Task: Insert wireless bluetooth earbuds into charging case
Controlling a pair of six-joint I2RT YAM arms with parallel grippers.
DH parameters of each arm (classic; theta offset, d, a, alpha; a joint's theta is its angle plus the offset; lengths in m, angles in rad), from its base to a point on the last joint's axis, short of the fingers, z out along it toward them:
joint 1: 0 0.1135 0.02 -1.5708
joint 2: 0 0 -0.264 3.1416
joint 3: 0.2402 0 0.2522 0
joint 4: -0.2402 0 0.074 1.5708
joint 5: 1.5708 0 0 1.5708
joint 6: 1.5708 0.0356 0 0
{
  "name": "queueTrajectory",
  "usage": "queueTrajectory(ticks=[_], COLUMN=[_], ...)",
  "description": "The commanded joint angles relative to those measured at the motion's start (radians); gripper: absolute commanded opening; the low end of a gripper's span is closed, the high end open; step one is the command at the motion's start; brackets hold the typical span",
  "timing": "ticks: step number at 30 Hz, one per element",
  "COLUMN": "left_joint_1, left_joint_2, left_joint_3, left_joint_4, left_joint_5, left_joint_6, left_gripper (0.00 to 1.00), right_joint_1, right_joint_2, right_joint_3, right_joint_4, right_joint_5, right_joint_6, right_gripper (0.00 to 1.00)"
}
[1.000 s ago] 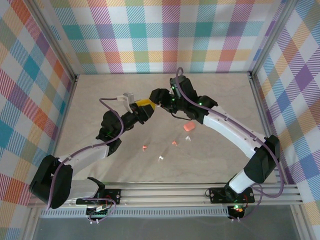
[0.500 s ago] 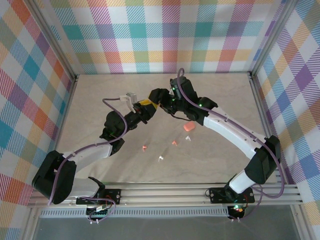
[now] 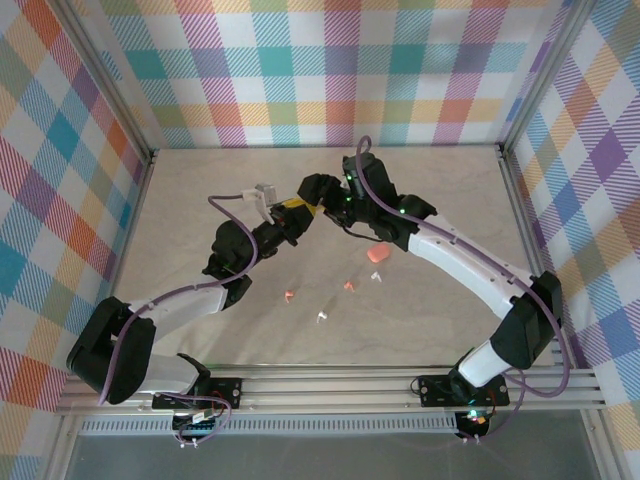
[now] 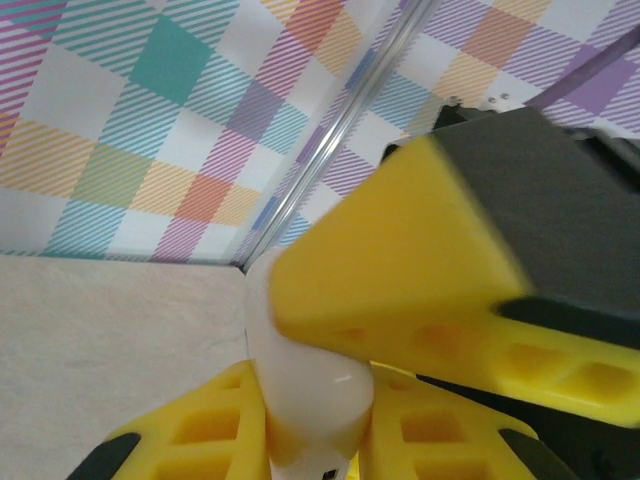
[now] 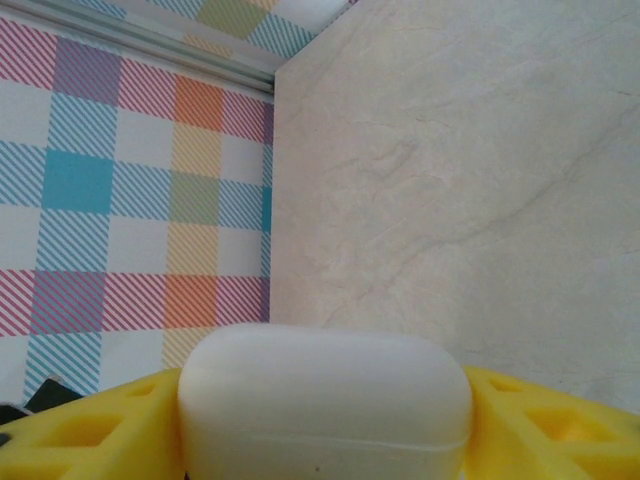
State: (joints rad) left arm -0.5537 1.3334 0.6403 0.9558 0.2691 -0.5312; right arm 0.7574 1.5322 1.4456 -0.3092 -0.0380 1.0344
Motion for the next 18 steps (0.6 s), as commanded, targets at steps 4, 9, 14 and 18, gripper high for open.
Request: queueTrajectory(ticks=[4, 9, 14, 18], left_joint_1=[0.066, 0.133, 0.149, 0.149], left_joint_2=[-0.089, -0.099, -0.082, -0.058], left_joint_3=[0.017, 0.040, 0.094, 0.111], left_joint_4=[-0.058, -0.022, 0.039, 0.147], left_joint_5=[-0.004, 0.105, 0.203, 0.227], left_joint_6=[-0.148, -0.301, -0.439, -0.559], left_gripper=[0.07, 0.06, 0.04, 0.03], right_joint_1=[-0.061, -0.144, -0.158, -0.158], right_joint_2=[-0.173, -0.224, -0.191, -0.150], right_joint_3=[-0.040, -0.186, -0.263, -0.250], right_joint_4=[0.048, 0.276, 0.526, 0.563], right_joint_5=[-0.109, -0.295, -0.430, -0.465], right_joint_6=[-0.147, -0.073, 0.014, 0.040], right_gripper=[0.80, 0.71, 0.63, 0.61])
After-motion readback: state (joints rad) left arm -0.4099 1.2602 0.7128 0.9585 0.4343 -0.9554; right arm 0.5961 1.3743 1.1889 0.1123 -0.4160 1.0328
